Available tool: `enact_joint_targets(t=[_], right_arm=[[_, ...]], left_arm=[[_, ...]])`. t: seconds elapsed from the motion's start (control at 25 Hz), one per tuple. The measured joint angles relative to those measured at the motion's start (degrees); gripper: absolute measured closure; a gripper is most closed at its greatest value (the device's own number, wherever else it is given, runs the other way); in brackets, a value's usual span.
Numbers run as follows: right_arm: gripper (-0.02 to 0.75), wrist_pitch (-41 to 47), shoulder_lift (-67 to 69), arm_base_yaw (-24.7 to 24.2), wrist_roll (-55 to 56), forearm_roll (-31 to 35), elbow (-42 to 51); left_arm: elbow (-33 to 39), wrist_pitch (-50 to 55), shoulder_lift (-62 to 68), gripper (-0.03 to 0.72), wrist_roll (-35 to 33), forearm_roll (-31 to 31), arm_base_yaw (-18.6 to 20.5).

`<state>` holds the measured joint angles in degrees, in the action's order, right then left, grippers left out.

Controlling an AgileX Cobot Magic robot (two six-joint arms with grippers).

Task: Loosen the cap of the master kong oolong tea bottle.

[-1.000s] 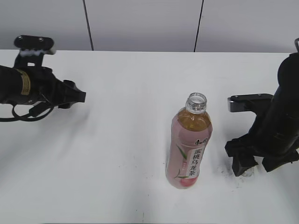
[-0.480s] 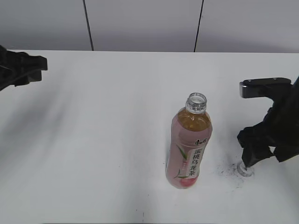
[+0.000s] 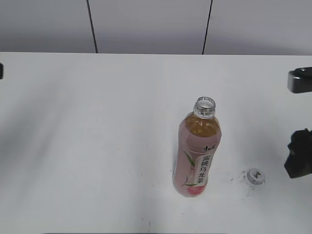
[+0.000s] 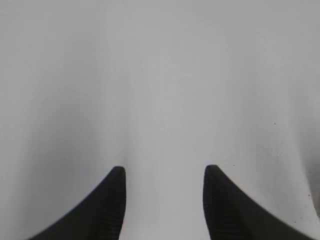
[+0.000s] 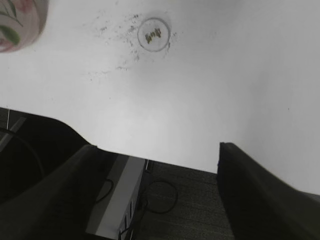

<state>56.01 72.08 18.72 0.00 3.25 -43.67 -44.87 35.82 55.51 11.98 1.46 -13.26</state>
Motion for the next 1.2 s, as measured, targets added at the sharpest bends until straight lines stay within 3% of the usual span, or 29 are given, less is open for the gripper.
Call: enact_joint_targets(t=[0.36, 0.64, 1.0, 1.2], right_arm=[[0.182, 2.56, -17.83, 0.00, 0.00, -2.75, 10.29], [0.183, 3.95, -35.89, 0.00, -1.34, -2.77, 11.47], [0.183, 5.18, -54.81, 0.00, -3.64, -4.10, 13.15], [0.186, 5.72, -64.51, 0.00, -4.17, -4.09, 13.63]], left_arm=[[6.64, 13.85, -22.98, 0.377, -0.04, 4.33, 0.00], [11.58, 21.05, -38.58, 0.377, -2.06, 4.52, 0.00], [12.63, 22.73, -54.32, 0.377, -6.93, 4.58, 0.00], [12.63, 22.98, -55.82, 0.377, -7.41, 4.58, 0.00]])
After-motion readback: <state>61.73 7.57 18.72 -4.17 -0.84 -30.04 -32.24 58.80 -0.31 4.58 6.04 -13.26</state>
